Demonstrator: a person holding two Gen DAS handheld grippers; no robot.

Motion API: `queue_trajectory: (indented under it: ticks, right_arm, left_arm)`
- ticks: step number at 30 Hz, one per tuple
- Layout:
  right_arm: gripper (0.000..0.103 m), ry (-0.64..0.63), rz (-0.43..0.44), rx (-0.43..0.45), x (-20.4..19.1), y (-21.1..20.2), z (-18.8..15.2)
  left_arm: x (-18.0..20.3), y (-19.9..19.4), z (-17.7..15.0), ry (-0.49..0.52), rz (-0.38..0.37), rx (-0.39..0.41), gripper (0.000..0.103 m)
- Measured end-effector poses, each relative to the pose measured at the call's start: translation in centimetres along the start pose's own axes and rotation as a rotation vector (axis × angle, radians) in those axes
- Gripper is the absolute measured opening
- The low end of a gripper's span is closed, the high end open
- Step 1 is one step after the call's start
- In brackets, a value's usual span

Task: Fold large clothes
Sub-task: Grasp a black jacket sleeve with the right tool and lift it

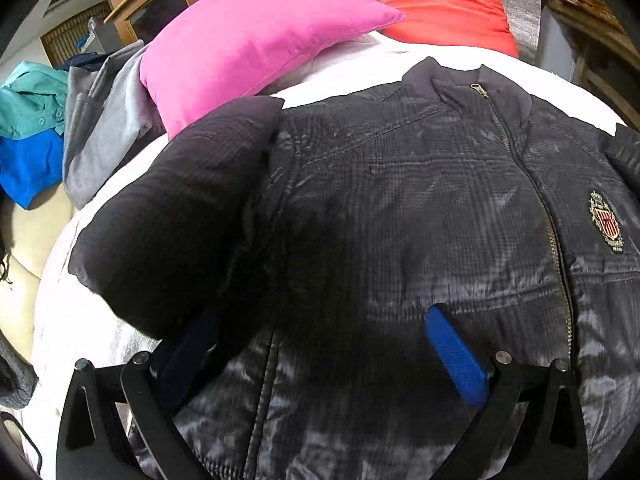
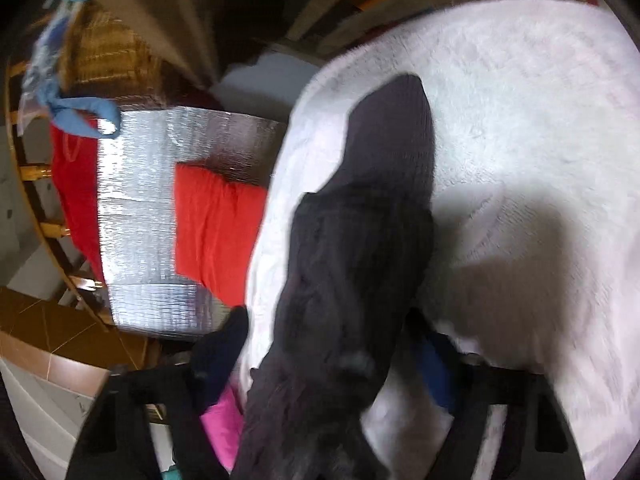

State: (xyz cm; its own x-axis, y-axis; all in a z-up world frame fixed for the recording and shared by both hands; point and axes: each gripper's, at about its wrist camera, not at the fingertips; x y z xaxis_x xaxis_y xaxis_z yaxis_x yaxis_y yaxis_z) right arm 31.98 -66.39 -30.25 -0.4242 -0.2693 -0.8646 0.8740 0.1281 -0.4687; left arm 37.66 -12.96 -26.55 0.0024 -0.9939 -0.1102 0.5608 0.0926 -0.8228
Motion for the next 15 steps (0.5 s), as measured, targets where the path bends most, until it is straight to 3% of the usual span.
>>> queue_trajectory:
  ticks: [3, 5, 10, 15]
  right_arm:
    - [0.02, -0.034, -0.063, -0.014, -0.4, 0.7, -0.2]
    - [0.015, -0.098, -0.047, 0.02, -2.6, -0.7, -0.6]
    - [0.015, -0.269, 0.137, 0.031, -10.4, -4.8, -4.4]
    - [0.015, -0.425, 0.242, -0.114, -16.1, -5.3, -13.1]
  left_arm:
    - [-0.5, 0.1, 0.1, -0.007, 0.003, 0.014, 0.103]
    - [-0.5, 0.0, 0.5, -0.014, -0.003, 0.023, 0.103]
    - [-2.2, -1.3, 1.4, -0.065, -0.036, 0.055, 0.103]
    - [-5.7, -3.4, 1.5, -0.153, -0.008, 0.11, 0.103]
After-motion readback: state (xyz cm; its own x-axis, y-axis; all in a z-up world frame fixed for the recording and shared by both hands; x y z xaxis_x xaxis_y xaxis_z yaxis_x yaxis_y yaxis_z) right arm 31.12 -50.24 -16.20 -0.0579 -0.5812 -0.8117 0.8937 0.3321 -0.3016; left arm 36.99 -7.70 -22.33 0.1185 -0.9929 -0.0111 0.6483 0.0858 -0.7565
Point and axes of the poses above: each gripper's, at about its wrist camera, not at the fingertips, and y roughly the way its jaws point, x to its right, z to its top, and after that the axes turned 7 degrees about -y, right-handed
